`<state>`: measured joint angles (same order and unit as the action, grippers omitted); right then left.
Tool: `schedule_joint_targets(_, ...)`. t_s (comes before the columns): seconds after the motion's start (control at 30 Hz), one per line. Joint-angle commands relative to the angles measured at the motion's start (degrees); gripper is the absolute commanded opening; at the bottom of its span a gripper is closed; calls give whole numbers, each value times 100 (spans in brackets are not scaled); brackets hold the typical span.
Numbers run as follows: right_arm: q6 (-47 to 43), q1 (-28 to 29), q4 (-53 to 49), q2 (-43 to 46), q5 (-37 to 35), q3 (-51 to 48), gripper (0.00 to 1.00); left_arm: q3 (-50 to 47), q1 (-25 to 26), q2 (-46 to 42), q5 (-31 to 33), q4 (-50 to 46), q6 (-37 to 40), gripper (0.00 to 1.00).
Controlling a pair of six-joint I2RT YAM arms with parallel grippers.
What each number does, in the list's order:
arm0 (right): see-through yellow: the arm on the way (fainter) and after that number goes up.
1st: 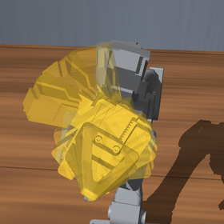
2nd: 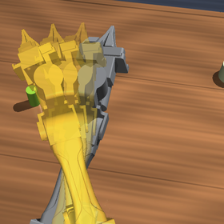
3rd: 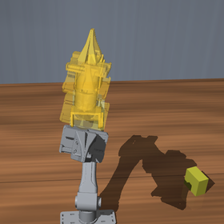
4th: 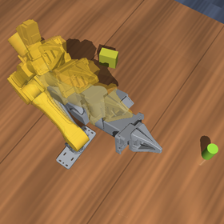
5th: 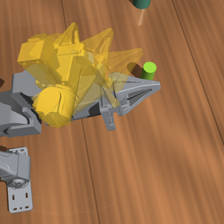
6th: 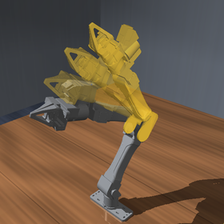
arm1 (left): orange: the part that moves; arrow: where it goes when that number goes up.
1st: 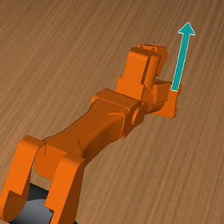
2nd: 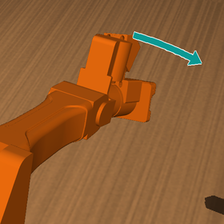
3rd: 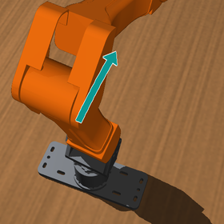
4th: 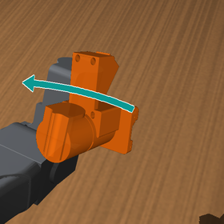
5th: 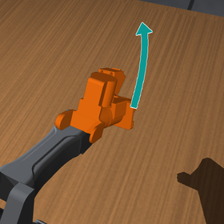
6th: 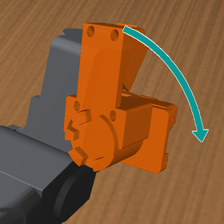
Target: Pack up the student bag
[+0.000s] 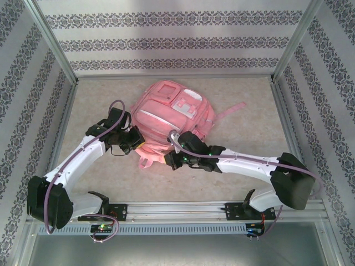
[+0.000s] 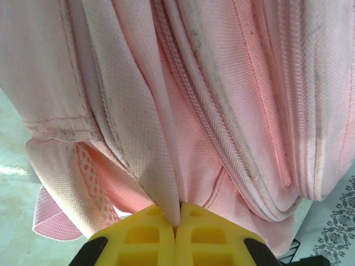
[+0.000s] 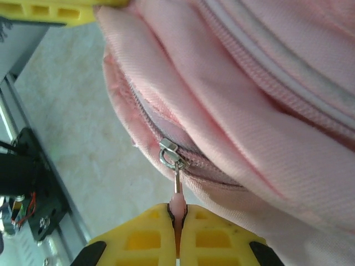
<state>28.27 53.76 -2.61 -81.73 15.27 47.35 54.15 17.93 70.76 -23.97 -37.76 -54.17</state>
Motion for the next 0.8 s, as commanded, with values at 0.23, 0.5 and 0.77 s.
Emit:
schedule_joint_targets(0.23, -125, -32, -2917, -639, 598, 1790, 0, 397, -66, -80, 733, -172, 358, 0)
schedule_joint_targets(0.5, 303, -212, -3360, -554, -94, 1503, 0, 464, -70, -142, 1122, -346, 479, 0)
schedule_joint_targets(0.77, 491, -436, -3063, -616, 996, 1663, 0, 432, 136, -29, 1107, -258, 529, 0)
